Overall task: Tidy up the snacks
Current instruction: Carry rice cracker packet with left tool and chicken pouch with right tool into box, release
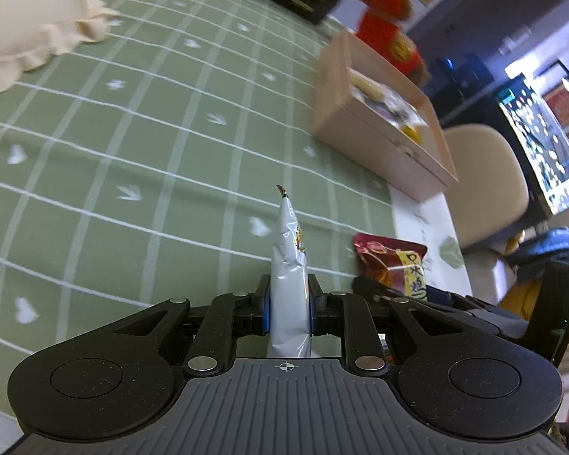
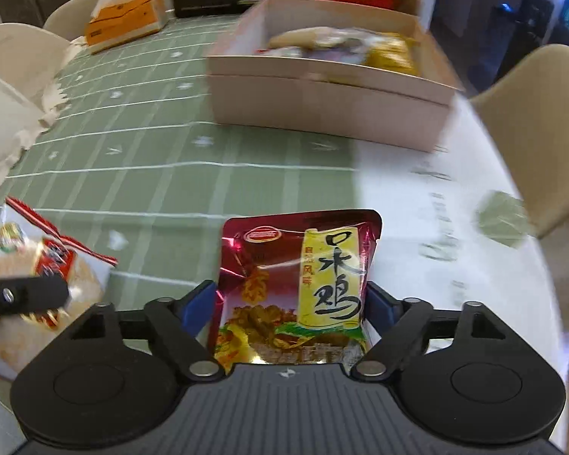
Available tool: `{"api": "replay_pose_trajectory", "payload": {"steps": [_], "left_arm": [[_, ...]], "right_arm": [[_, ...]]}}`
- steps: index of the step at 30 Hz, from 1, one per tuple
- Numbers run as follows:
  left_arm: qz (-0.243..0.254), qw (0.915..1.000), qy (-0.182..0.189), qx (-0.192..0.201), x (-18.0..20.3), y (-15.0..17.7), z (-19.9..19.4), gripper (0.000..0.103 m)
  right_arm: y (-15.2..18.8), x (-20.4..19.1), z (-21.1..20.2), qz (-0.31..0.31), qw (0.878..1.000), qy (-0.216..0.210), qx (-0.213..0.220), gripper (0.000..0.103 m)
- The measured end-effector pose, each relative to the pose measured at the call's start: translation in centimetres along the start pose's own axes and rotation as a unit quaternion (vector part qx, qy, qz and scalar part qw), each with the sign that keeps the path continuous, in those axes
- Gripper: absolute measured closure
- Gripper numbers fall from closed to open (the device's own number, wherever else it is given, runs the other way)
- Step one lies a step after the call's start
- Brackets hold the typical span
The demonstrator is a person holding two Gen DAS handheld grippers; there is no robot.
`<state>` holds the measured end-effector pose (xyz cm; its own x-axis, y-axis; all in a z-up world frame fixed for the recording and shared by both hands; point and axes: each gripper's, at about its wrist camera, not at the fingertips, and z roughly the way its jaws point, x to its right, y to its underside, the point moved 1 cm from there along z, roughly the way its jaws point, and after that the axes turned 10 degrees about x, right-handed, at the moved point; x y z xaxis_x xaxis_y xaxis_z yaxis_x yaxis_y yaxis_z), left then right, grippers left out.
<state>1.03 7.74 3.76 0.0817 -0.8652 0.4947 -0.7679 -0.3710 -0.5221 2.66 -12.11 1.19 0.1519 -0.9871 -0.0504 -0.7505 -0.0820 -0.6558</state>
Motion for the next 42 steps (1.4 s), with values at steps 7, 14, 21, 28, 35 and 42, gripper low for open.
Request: {"api": "replay_pose_trajectory", "payload": {"steps": [7,14,21,28,35,42], "left_arm": [[0.034,0.9985,0.032,-0.028,4.6,1.1,2.0,0.082],[0.052,0.9975,0.038,-0.027,7.4,1.4,2.1,0.082],[0.079,0.9957,0.049,0.003,10.2,-0.7,1.0,0.082],[0.139,0.9824,0.084,0.092,15.0,-8.1,-1.1,0.082],[0.107,0.9697,0.156,0.155,17.7,-18.7,1.4,0.079],[0.088,0.9818,0.099,0.136,14.5,-19.4,5.4,0.077]], "right_arm": [[-0.2,5.8,-3.1,0.028,0.999,-0.009,0.019,0.041],[-2.5,6.9,-6.8,0.027,0.995,-0.061,0.071,0.044],[-7.2,8.6,-10.9,0.018,0.986,-0.066,0.149,0.044],[-12.4,10.2,-14.4,-0.002,0.972,-0.043,0.23,0.043],[-14.9,10.4,-14.8,-0.023,0.967,-0.02,0.252,0.042],[-16.0,12.3,-13.0,-0.005,0.972,-0.006,0.237,0.042]]}}
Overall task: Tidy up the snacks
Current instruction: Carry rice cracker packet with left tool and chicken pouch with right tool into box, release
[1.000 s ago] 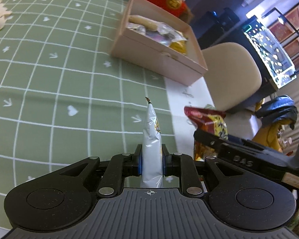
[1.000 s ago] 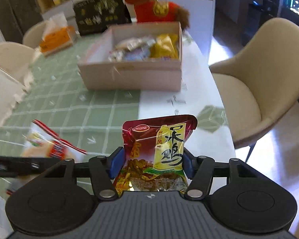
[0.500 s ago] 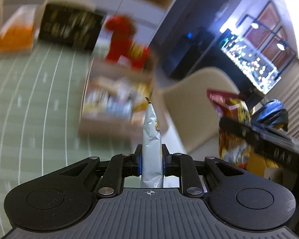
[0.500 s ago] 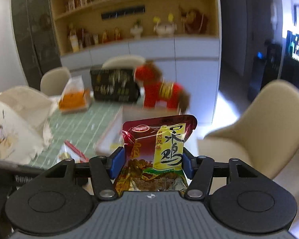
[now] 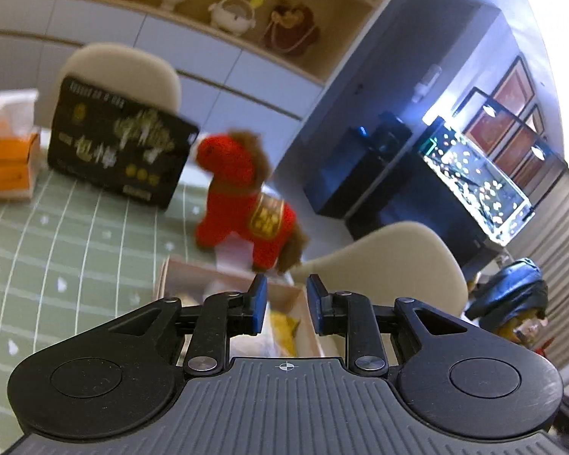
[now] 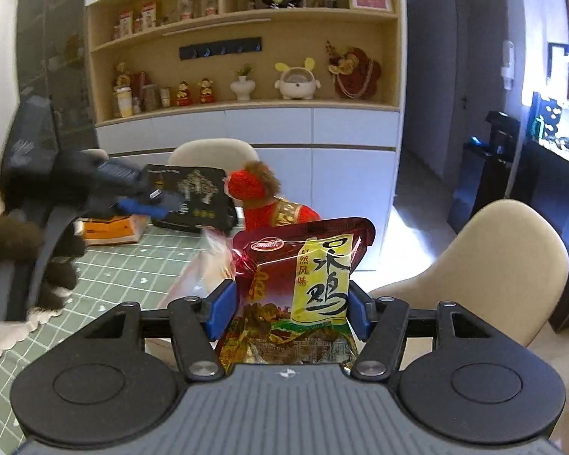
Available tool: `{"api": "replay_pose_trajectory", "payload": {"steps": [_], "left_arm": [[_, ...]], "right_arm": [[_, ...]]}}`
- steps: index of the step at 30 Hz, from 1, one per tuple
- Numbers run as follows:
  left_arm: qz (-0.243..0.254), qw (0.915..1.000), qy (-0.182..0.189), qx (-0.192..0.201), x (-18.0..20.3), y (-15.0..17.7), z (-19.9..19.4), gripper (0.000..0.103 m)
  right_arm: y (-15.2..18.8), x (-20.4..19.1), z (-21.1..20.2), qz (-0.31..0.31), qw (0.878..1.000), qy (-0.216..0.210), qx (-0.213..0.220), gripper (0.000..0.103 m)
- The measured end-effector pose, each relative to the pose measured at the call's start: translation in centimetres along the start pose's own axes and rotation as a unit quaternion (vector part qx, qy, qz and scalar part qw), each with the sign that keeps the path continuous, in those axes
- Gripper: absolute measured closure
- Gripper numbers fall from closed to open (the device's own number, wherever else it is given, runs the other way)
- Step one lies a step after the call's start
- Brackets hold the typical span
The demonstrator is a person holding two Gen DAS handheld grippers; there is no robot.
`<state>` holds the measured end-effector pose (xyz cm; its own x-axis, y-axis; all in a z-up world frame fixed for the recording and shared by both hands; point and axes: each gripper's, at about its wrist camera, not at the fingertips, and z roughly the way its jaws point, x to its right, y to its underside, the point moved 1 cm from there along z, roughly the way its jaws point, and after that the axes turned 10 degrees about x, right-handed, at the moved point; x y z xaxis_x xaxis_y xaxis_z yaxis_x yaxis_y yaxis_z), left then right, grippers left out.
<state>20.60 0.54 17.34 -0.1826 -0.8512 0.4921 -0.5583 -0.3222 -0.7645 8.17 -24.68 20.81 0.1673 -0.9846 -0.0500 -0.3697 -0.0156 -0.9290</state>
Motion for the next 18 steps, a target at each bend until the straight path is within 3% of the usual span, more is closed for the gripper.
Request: {"api": "replay_pose_trajectory", "payload": {"steps": [7,9,10,14,18], "left_arm": [[0.021,0.9983,-0.053,-0.015,-4.1,2.8,-2.8,0.077],[0.019,0.9976,-0.063,-0.02,-5.0,4.0,-3.6,0.077],[0.022,0.9971,-0.069,-0.025,-5.4,4.9,-3.8,0.077],[0.061,0.9933,-0.088,-0.043,-6.4,7.8,-4.8,0.076],[0.071,0.9924,-0.08,-0.061,-7.1,10.4,-5.2,0.076]], "right_arm": [[-3.4,-2.0,5.4,0.031,0.999,-0.024,0.011,0.039],[-4.0,-3.0,8.0,0.047,0.998,-0.036,0.008,0.018],[-4.0,-3.5,9.6,0.057,0.997,-0.045,0.001,0.014],[-2.3,-5.0,13.3,0.062,0.997,-0.016,-0.04,0.014],[0.5,-5.6,12.8,0.041,0.997,0.003,-0.06,0.014]]}}
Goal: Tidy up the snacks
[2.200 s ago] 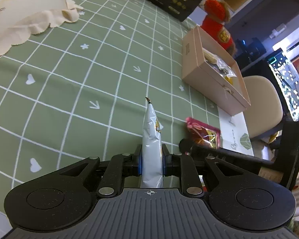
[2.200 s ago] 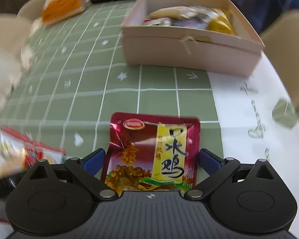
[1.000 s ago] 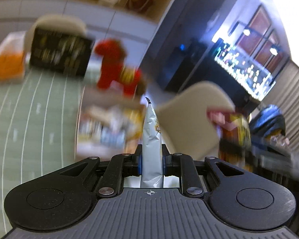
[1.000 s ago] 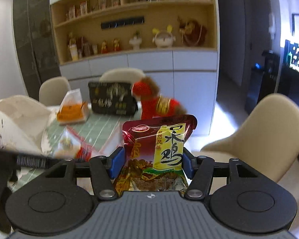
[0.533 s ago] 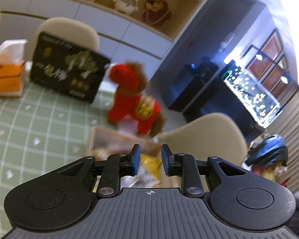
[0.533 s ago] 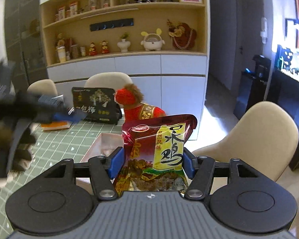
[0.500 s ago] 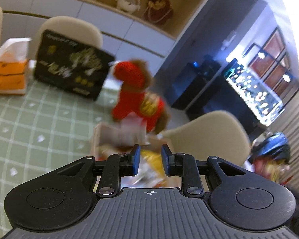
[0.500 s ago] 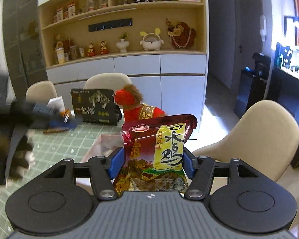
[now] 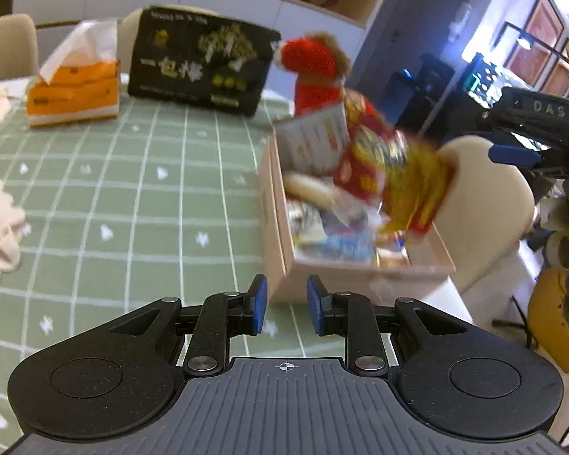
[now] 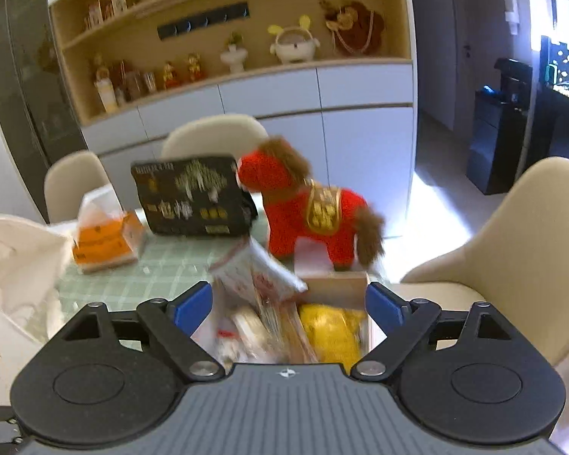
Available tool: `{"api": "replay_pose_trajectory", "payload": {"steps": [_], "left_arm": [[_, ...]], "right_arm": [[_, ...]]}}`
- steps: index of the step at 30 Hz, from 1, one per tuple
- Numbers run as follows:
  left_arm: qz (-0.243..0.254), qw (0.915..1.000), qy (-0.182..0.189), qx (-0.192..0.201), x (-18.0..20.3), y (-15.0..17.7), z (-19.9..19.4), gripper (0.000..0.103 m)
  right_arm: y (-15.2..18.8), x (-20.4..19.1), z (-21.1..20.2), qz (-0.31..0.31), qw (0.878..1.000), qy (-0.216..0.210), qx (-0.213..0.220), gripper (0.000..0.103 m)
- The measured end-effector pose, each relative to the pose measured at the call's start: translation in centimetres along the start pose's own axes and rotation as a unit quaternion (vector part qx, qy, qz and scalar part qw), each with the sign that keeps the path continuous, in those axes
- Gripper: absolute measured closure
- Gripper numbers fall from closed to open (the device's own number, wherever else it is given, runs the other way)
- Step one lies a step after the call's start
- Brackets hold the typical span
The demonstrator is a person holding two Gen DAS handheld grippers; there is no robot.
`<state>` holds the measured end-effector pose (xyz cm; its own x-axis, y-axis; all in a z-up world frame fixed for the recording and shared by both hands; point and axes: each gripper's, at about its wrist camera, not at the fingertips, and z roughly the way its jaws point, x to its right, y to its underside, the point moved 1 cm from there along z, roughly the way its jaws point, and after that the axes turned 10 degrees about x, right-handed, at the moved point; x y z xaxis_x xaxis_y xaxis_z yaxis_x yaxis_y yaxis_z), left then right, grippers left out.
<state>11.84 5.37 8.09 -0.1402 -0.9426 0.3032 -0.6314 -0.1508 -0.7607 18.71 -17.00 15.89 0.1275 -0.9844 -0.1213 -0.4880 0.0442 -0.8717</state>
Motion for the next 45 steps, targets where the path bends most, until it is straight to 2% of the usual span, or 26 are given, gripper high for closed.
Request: {"api": "replay_pose_trajectory", "payload": {"steps": [3,7,11,14,16,17,18,21,22,24,27,29,32,34,35,36,38,42,45], "left_arm": [[-0.001,0.9999,0.008,-0.011,0.2,0.9,0.4,0.076],[-0.007,1.0,-0.001,-0.006,1.2,1.9,-0.6,0.077],[-0.019,0.9995,0.023,-0.014,2.3,2.9,-3.1,0.077],[-0.022,0.9993,0.024,-0.015,2.9,3.5,-4.8,0.077],[-0.025,0.9993,0.025,-0.014,3.1,3.9,-5.8,0.077],[-0.024,0.9993,0.023,-0.015,3.1,4.2,-6.2,0.077],[-0.025,0.9994,0.018,-0.016,3.0,4.6,-6.6,0.077],[-0.037,0.9989,0.002,-0.03,2.3,5.7,-7.6,0.077],[-0.041,0.9986,-0.003,-0.034,2.0,6.0,-8.0,0.077],[-0.042,0.9982,-0.012,-0.041,1.3,6.4,-8.5,0.077],[-0.045,0.998,-0.017,-0.041,0.5,6.5,-8.4,0.077],[-0.054,0.9976,-0.018,-0.04,0.2,6.5,-7.7,0.077],[-0.048,0.9978,-0.018,-0.041,0.6,6.8,-6.3,0.077],[-0.033,0.9983,-0.023,-0.041,1.1,7.3,-5.1,0.077],[-0.026,0.9985,-0.028,-0.04,1.2,7.5,-4.6,0.077],[-0.017,0.9984,-0.037,-0.038,1.2,7.8,-4.1,0.076],[0.0,0.9977,-0.06,-0.033,1.0,8.4,-3.5,0.076],[0.02,0.9953,-0.09,-0.03,-0.4,9.5,-3.2,0.076],[0.022,0.9958,-0.084,-0.03,-1.4,10.3,-3.4,0.077]], "right_arm": [[1.4,0.1,-0.3,-0.012,1.0,0.006,-0.009,0.014],[1.1,0.2,0.7,-0.02,1.0,-0.006,-0.015,0.014],[-1.3,-1.2,4.3,-0.041,0.998,-0.038,-0.026,0.014],[-3.6,-2.4,8.6,-0.017,0.997,-0.06,-0.047,0.016],[-4.7,-2.7,11.4,0.025,0.997,-0.056,-0.045,0.028],[-5.1,-2.9,12.6,0.04,0.997,-0.053,-0.039,0.043],[-5.4,-3.2,14.0,0.043,0.997,-0.051,-0.038,0.052],[-5.3,-3.7,17.9,0.028,0.996,-0.042,-0.071,0.061],[-5.0,-3.6,18.8,0.023,0.995,-0.046,-0.09,0.061],[-4.0,-3.0,19.6,0.021,0.987,-0.078,-0.14,0.061],[-1.8,-1.8,17.7,0.021,0.975,-0.126,-0.184,0.061],[-0.1,-1.1,15.6,0.0,0.97,-0.136,-0.2,0.06],[2.3,-0.1,11.1,-0.053,0.974,-0.116,-0.185,0.06],[3.3,0.4,8.2,-0.064,0.979,-0.101,-0.163,0.058],[4.0,0.6,6.6,-0.065,0.982,-0.094,-0.153,0.052],[4.8,0.8,4.9,-0.061,0.984,-0.088,-0.144,0.042],[6.7,0.7,2.1,-0.042,0.986,-0.083,-0.136,0.029],[11.8,0.4,-3.4,0.012,0.982,-0.102,-0.156,0.028],[15.9,-0.1,-6.2,-0.004,0.985,-0.07,-0.16,0.028]]}}
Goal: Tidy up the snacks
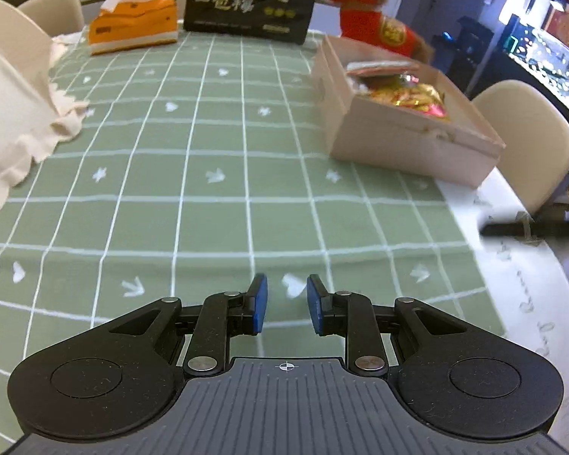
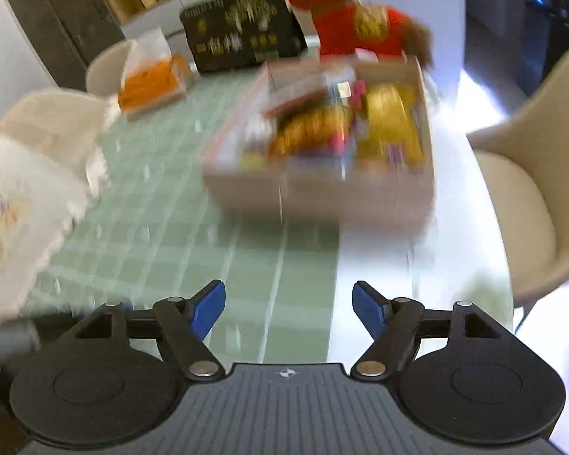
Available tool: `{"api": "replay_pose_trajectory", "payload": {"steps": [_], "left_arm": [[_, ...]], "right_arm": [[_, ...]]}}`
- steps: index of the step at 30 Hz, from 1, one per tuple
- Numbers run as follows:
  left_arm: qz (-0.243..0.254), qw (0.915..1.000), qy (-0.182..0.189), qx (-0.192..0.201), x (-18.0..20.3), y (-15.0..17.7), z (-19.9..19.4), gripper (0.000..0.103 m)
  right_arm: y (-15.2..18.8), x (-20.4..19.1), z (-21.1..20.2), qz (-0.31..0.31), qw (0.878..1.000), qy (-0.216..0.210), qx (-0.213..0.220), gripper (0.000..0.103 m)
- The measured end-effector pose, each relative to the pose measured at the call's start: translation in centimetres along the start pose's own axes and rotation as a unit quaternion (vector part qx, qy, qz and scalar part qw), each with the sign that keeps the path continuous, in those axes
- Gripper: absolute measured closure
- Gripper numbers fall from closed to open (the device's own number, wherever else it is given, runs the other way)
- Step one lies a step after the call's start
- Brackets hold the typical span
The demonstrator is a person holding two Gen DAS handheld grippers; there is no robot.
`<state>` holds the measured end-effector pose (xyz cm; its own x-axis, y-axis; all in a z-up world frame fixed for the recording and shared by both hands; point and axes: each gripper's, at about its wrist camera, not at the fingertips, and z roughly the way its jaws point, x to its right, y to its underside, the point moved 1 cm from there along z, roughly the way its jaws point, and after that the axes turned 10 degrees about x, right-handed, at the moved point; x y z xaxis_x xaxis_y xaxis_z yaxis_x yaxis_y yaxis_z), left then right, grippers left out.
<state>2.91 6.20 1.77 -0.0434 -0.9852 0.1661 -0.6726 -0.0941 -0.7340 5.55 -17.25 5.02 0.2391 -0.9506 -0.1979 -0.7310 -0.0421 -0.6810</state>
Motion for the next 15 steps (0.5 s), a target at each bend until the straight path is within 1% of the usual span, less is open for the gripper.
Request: {"api": "replay_pose_trajectory", "payload": {"steps": [3,5,7,9,10,11,12,13,14,15], "left_arm": [[0.025,0.9993,0.01,0.025,0.3,0.7,0.0,0.076],[0.045,0.998,0.016,0.043,1.2,0.9,0.4,0.076],[0.061,0.9964,0.02,0.055,2.0,1.0,0.7,0.075],[0.071,0.9945,0.029,0.071,2.6,1.3,1.0,0.07],[0.079,0.993,0.033,0.081,2.8,1.6,1.1,0.069],[0.091,0.9913,0.033,0.089,3.2,1.8,1.2,0.069],[0.103,0.9896,0.031,0.095,3.5,2.0,1.2,0.069],[0.113,0.9881,0.031,0.1,3.7,2.1,1.3,0.069],[0.116,0.9875,0.032,0.102,3.6,2.1,1.3,0.068],[0.11,0.988,0.03,0.103,3.4,2.0,1.4,0.07]], "right_arm": [[3.7,-1.4,-0.2,-0.035,0.999,0.034,0.007,0.028],[4.6,-2.2,0.1,-0.046,0.998,0.041,0.017,0.028],[4.6,-2.7,0.5,-0.039,0.997,0.054,0.035,0.028],[4.3,-2.9,1.3,-0.026,0.996,0.061,0.053,0.027],[4.2,-3.0,1.8,-0.021,0.996,0.067,0.054,0.027],[3.9,-3.0,2.4,-0.015,0.996,0.071,0.052,0.026],[3.7,-3.0,2.7,-0.014,0.996,0.073,0.057,0.022],[3.7,-3.2,3.2,-0.016,0.995,0.074,0.06,0.022],[3.7,-3.4,3.4,-0.021,0.995,0.079,0.061,0.021],[3.7,-3.5,3.7,-0.028,0.994,0.083,0.062,0.018]]}}
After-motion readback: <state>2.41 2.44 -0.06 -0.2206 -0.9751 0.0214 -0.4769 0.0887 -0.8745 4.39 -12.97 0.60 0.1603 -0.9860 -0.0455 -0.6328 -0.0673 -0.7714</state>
